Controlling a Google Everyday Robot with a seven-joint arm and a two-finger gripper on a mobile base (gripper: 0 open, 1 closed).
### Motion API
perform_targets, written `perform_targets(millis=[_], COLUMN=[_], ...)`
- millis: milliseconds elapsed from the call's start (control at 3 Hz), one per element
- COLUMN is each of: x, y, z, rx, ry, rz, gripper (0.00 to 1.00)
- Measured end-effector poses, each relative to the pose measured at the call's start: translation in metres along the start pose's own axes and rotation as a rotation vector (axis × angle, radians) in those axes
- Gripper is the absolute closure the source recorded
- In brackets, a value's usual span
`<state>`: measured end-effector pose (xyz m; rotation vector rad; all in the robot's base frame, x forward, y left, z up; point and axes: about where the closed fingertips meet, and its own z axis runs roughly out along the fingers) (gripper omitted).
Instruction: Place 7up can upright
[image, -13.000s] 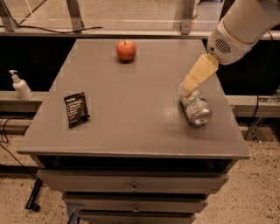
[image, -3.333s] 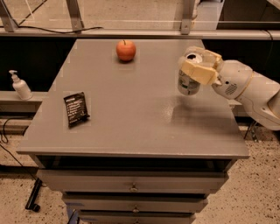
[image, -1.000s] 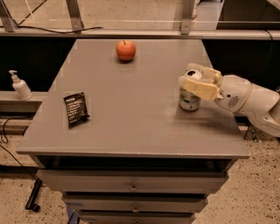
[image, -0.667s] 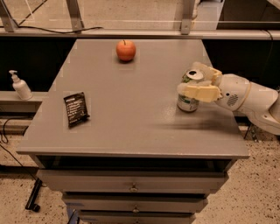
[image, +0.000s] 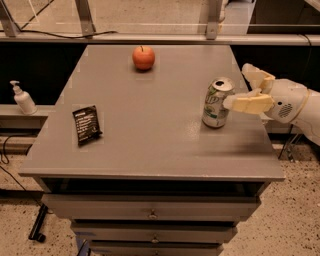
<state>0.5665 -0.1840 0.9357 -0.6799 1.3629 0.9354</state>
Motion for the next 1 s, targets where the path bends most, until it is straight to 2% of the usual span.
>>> perform_targets(millis=[667, 1000], x=[-0.057, -0.057], y=[-0.008, -0.008], z=[-0.070, -0.070], rx=[0.170, 0.170], ry=[-0.087, -0.087], rz=[-0.089, -0.089], gripper=[0.00, 0.00])
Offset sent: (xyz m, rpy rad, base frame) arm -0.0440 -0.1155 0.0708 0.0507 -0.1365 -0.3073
